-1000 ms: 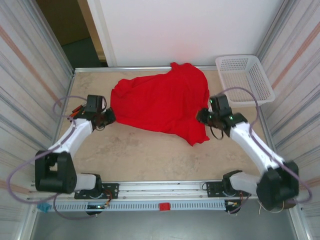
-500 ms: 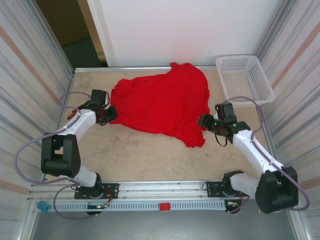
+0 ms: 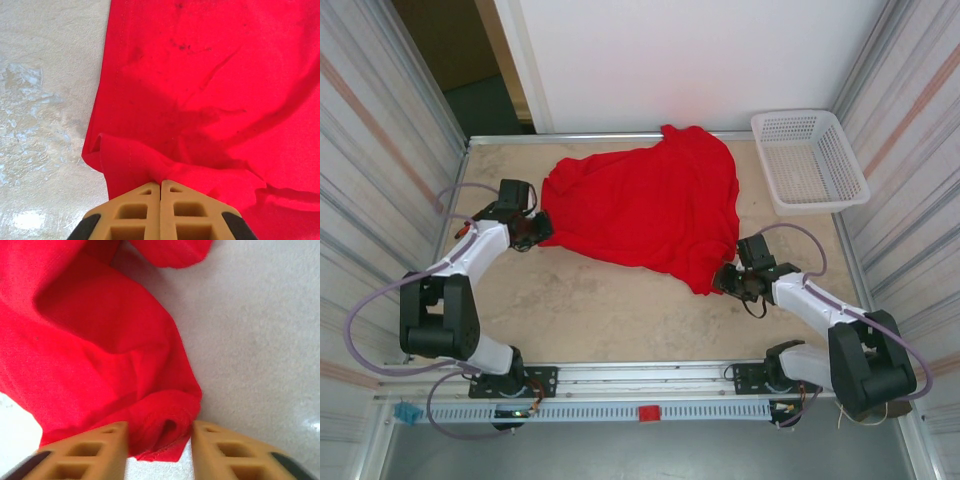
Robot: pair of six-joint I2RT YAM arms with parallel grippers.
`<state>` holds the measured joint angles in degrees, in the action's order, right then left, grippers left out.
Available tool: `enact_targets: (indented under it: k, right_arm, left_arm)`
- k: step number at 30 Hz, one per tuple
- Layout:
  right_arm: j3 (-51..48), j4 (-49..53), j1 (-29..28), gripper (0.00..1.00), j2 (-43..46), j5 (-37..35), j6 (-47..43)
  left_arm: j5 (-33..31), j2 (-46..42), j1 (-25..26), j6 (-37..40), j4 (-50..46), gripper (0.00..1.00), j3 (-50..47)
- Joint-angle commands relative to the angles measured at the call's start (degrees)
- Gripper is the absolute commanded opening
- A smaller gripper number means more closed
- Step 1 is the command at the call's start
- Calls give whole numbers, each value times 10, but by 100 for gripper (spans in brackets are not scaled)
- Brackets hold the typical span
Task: Fold the inside-out t-shirt
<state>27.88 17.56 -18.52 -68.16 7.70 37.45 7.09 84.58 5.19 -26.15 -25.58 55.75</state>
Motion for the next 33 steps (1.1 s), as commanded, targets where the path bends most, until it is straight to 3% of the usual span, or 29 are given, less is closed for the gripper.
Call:
enact_targets:
  k: [1, 5, 11, 15, 19, 20, 21, 22, 27, 33]
  right_arm:
    - [9, 7, -4, 0, 16, -6, 1]
    - [52, 75, -4, 0, 89, -20, -3]
    - [158, 205, -6, 0, 241, -103, -1]
    - [190, 249, -6, 0, 261, -135, 3]
    - [159, 268, -17, 0, 281, -154, 42]
    - [149, 277, -22, 8, 292, -167, 60]
    - [135, 282, -27, 32, 310, -179, 75]
    - [123, 283, -33, 43, 326, -189, 91]
    - [75, 279, -37, 48, 374, -210, 122]
    - [46, 198, -37, 47, 273, -156, 100]
  left_arm:
    - [7, -27, -9, 12, -15, 0, 7]
    - [15, -48, -18, 11, -26, 0, 17]
    - [36, -107, -48, 6, -44, 0, 35]
    - [45, -129, -55, 7, -64, 0, 53]
    - [57, -145, -56, 3, -77, 0, 56]
    - [62, -151, -56, 2, -80, 0, 54]
    - [66, -157, -56, 1, -83, 0, 52]
    - [68, -162, -56, 1, -85, 0, 50]
    - [71, -186, -56, 4, -97, 0, 35]
    - [67, -188, -57, 9, -101, 0, 26]
